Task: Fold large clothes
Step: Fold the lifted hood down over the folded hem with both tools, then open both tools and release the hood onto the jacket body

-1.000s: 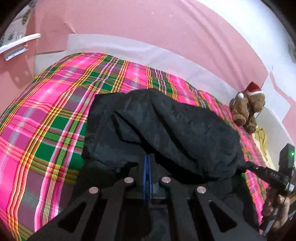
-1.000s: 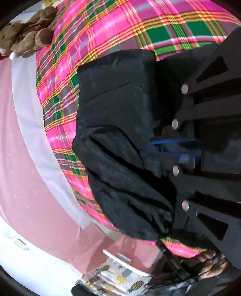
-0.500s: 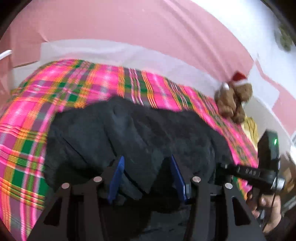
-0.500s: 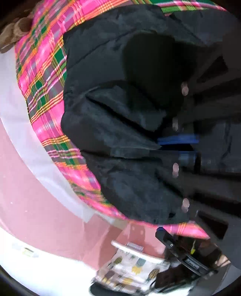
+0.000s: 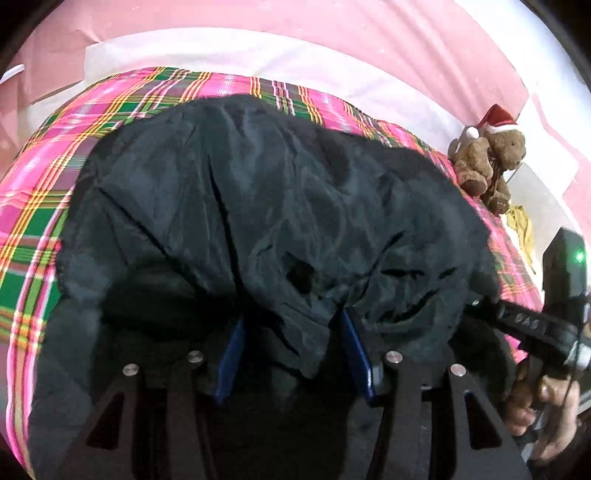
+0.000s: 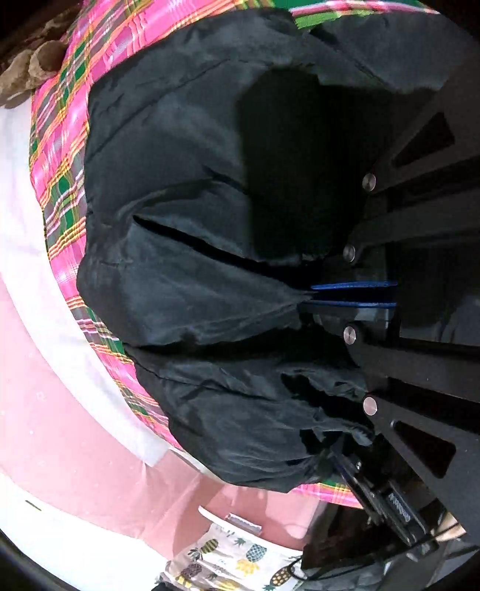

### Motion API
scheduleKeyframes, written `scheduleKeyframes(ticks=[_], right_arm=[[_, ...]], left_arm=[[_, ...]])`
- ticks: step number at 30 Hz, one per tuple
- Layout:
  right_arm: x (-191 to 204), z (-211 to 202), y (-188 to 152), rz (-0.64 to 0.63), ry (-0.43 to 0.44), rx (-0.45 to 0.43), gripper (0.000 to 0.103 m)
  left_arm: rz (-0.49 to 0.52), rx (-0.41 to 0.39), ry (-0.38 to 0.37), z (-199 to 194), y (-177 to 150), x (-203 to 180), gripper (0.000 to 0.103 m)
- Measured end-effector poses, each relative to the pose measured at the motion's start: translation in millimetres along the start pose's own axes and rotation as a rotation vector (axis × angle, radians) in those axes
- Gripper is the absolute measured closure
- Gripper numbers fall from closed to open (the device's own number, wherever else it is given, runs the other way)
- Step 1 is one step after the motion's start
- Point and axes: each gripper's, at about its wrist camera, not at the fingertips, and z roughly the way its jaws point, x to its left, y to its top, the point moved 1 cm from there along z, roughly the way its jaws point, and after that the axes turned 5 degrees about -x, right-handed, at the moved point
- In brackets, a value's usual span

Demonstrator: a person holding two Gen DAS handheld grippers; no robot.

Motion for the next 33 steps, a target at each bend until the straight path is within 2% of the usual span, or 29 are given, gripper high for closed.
scheduleKeyframes(ticks=[3,8,10,14,16,19,23,25,29,31,33], right_arm=[[8.1,-14.6,0.7,-0.049,-0.008,-0.007,0.099],[21.8,-61.5,20.7,-0.144,-0.064,-0.157,0.099],[26.6,-68.0,35.1,-0.161,-0.077,-0.205,0.099],[36.2,-45.1,65.3,-0.208,-0.098,-0.213,0.098],[35.7,-26.1,71.6,-0.238,-0.136,-0.191,0.098],[8.4,8.8,71.0,-0.251,-0.262,-0.098,0.099],[-30.7,21.5,58.7,-0.227,-0.334,-0.085,0.103],[-37.8,24.1,54.2,-0.211,-0.329,-0.088,0.103],[-37.9,10.7,60.0,-0.171,-0.284,-0.100,0.103],[-32.2,-9.4,63.6,-0.158,-0.269,-0.141,0.099],[-20.3,-34.2,70.6,-0.160,-0.236,-0.217,0.099]], left_arm=[[0.015,-0.054,-0.008,-29.4,6.3,1.8,0.049],[0.022,-0.185,0.019,-63.3,45.5,8.8,0.049],[0.045,-0.212,0.047,-56.0,68.0,10.4,0.049],[0.059,-0.210,0.096,-15.4,106.2,15.8,0.049],[0.046,-0.178,0.103,6.0,105.5,22.6,0.049],[0.004,-0.111,0.087,33.6,81.6,32.5,0.049],[0.017,-0.137,0.056,45.9,44.7,29.2,0.048],[0.031,-0.142,0.069,46.3,42.5,24.8,0.048],[0.014,-0.105,0.072,30.7,54.4,26.1,0.049],[0.028,-0.144,0.068,11.3,61.6,25.1,0.049],[0.048,-0.199,0.068,-5.3,69.9,22.1,0.049]])
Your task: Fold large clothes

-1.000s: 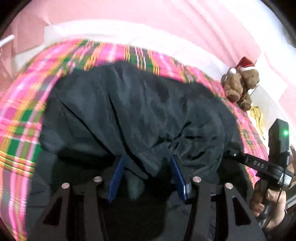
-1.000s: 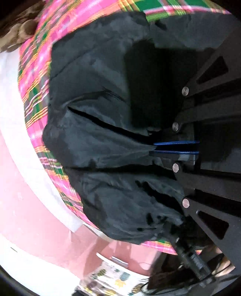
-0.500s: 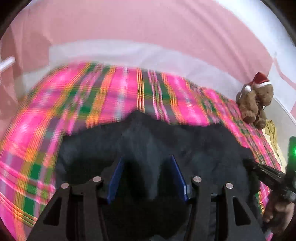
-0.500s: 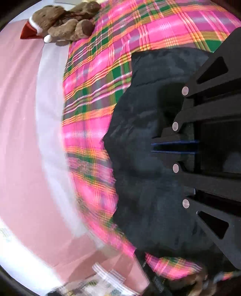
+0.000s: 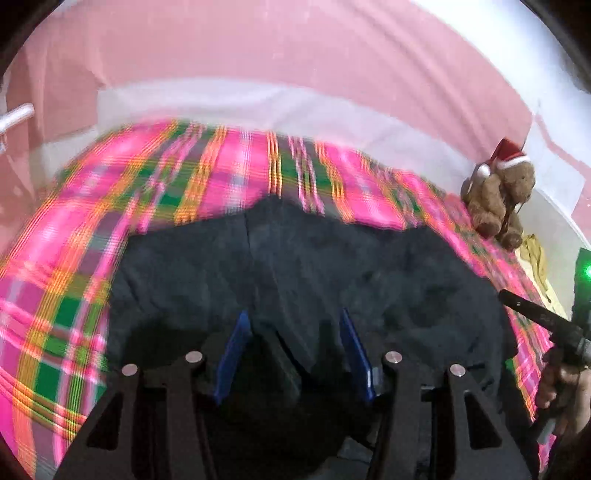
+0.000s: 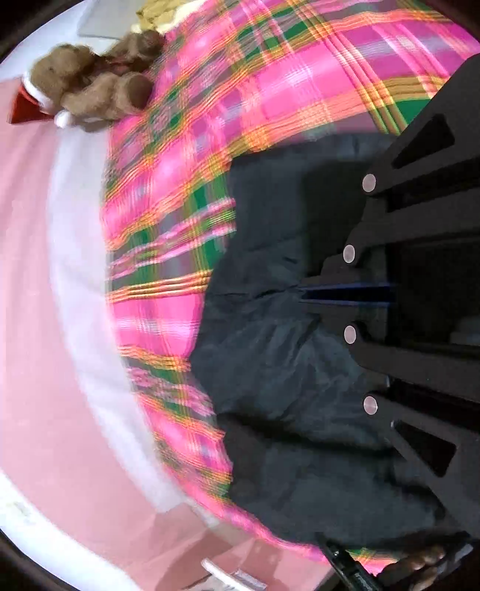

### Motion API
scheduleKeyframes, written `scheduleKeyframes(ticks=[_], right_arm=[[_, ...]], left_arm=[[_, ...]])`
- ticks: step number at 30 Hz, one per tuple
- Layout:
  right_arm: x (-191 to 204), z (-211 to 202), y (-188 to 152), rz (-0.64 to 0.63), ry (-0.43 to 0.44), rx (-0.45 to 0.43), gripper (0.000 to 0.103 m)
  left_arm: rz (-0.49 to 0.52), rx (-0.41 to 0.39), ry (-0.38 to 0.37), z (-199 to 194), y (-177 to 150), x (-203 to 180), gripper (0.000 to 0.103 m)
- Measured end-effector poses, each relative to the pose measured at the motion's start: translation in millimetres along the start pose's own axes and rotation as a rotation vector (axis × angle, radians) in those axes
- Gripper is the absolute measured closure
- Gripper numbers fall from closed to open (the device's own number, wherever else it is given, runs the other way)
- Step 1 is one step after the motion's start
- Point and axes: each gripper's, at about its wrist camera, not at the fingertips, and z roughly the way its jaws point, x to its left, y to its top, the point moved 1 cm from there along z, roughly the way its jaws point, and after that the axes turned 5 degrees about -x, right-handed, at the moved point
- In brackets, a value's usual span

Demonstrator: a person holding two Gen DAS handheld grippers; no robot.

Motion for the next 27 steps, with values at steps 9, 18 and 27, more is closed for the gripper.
scheduleKeyframes(ticks=[9,18,27], right_arm=[[76.9,-2.6,-29.9,-0.148,0.207,0.043,0.092],[80.3,24.8,-55.3,-0.180,0.160,0.115,0.095],[98.2,-25.8,-56.7,-0.238,0.226,0.035,0.092]], left_arm=[[0.027,0.069,0.023,28.2,-34.1,3.0,0.048],[0.044,0.090,0.063,17.9,-34.5,-6.1,0.049],[0.150,0.062,-0.054,-10.6,-43.9,-54.2,0.050]])
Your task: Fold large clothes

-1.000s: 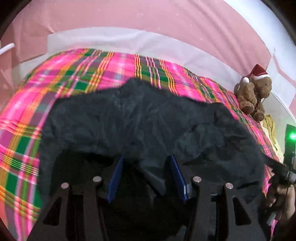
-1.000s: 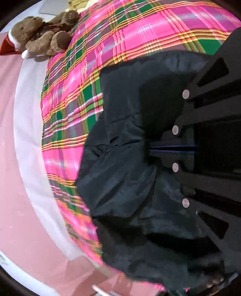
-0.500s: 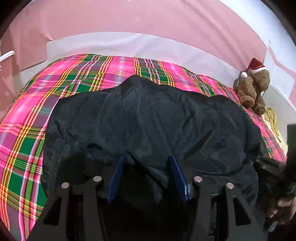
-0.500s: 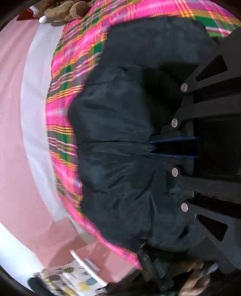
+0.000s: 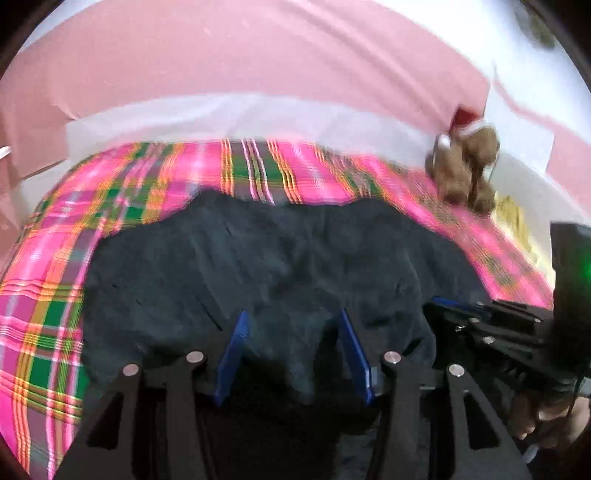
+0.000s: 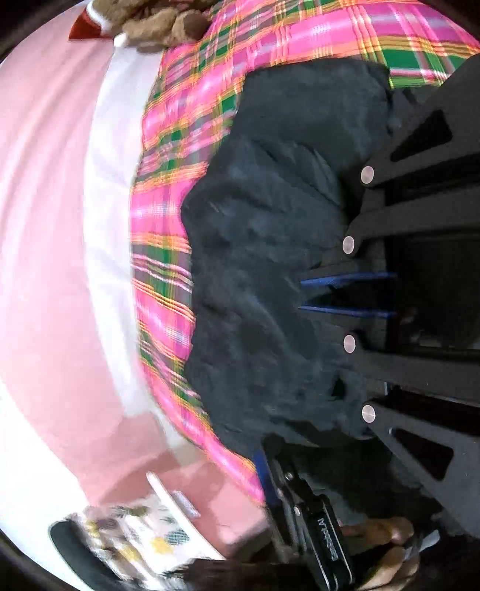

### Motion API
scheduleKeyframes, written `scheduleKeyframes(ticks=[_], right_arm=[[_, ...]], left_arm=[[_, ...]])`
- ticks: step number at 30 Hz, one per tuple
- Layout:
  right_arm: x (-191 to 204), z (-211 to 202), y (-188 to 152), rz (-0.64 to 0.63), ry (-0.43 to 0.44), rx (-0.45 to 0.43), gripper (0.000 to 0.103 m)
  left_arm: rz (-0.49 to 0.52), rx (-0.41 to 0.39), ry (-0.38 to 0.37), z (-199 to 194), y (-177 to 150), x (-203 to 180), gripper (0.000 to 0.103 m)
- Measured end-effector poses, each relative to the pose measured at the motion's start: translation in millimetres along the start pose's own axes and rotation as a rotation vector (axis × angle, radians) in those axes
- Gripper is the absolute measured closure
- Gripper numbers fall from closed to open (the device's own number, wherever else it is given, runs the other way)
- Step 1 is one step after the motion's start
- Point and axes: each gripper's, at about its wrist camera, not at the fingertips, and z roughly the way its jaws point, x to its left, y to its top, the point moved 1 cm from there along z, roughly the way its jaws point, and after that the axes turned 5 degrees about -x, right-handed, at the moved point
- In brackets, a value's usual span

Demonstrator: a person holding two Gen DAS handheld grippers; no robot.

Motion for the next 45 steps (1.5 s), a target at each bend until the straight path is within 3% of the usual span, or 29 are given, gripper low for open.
scheduleKeyframes(ticks=[2,10,13,16,19,22,25,27,32,38,42,45], right_arm=[[-4.4,22.7,-14.7,0.016,-0.007,0.069,0.092],[-18.3,44.0,-29.0,0.057,0.019,0.093,0.095],[-16.7,23.7,-17.1,0.056,0.019,0.072,0.093],[-23.7,-7.0,3.6,0.059,0.021,-0.036,0.092],[-37.9,-9.8,31.9,0.044,-0.025,-0.089,0.092],[-62.9,8.9,49.4,0.041,-0.095,-0.079,0.092],[-95.3,40.9,44.8,0.087,-0.162,0.004,0.092],[-108.2,53.6,30.6,0.097,-0.170,0.035,0.093],[-115.2,54.0,15.7,0.108,-0.159,0.024,0.094],[-102.8,22.1,39.7,0.087,-0.173,-0.056,0.092],[-107.5,45.7,24.8,0.062,-0.200,0.028,0.092],[-112.1,43.1,21.2,0.097,-0.191,0.017,0.092]], left_arm=[[-0.002,0.077,0.016,23.6,-14.8,2.6,0.050],[0.017,0.074,0.036,26.9,-27.6,4.2,0.048],[-0.008,0.073,0.018,10.5,-17.5,4.3,0.048],[-0.013,-0.001,0.004,-8.4,6.8,8.0,0.048],[0.002,-0.062,0.049,-6.9,38.8,15.6,0.048],[-0.032,-0.044,0.118,21.8,54.9,41.2,0.048],[-0.098,0.033,0.172,56.2,44.4,72.1,0.048],[-0.134,0.031,0.130,65.5,29.5,83.0,0.048],[-0.124,0.026,0.133,61.3,24.9,78.5,0.048],[-0.095,-0.037,0.187,40.2,43.3,82.5,0.049],[-0.126,0.011,0.165,60.4,26.2,95.3,0.048],[-0.120,0.008,0.176,52.8,29.1,91.7,0.048]])
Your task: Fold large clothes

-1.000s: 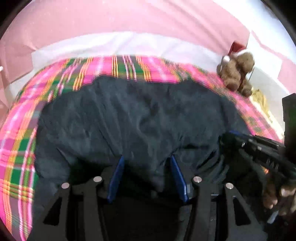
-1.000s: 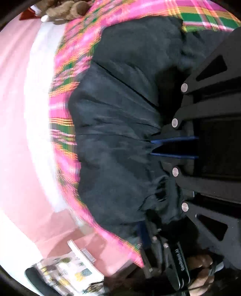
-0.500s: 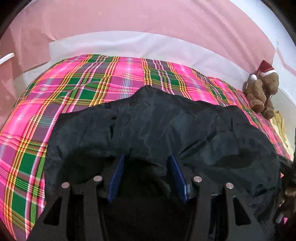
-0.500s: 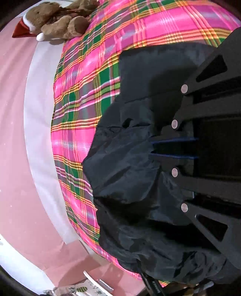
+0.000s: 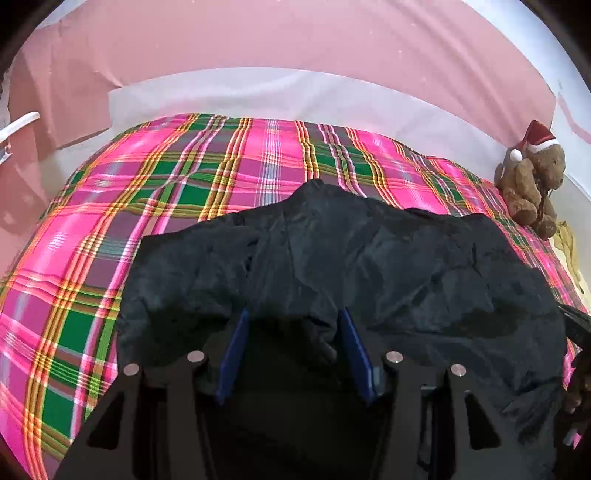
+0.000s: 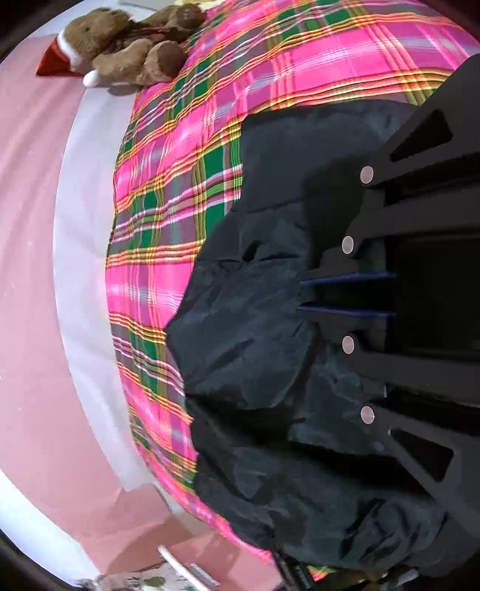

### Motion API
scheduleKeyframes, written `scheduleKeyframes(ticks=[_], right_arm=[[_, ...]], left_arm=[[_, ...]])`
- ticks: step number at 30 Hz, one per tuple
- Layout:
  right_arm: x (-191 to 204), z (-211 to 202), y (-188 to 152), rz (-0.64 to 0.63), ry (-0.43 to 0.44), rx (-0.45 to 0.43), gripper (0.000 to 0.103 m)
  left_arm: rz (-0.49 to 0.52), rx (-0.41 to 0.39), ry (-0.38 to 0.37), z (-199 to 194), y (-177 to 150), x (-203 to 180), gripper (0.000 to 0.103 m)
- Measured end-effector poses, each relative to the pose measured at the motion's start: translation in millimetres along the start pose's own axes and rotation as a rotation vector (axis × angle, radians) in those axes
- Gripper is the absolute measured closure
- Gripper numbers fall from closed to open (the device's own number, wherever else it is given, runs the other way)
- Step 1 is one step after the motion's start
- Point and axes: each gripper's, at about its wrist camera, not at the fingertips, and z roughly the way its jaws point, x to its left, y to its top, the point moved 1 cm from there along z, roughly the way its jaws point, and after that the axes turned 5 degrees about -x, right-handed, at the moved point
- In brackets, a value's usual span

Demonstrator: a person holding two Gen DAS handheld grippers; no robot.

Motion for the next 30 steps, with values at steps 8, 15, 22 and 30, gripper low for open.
scheduleKeyframes(ticks=[8,15,22,30], right_arm=[[29.8,-59.0,3.9,-0.034,0.054,-0.086,0.091],[70.9,-39.1,-40.6,-0.085,0.131,0.019,0.088],[75.7,-16.2,-54.3,-0.101,0.112,0.036,0.088],[74.7,-17.2,-61.3,-0.107,0.105,0.019,0.088]], left_arm=[[-0.009,-0.060,-0.053,-56.0,-9.4,-19.3,0.049],[0.071,0.028,-0.073,-36.0,-54.8,-47.4,0.048],[0.065,0.027,-0.080,-28.1,-59.3,-45.9,0.048],[0.067,0.021,-0.077,-28.3,-62.5,-45.1,0.048]])
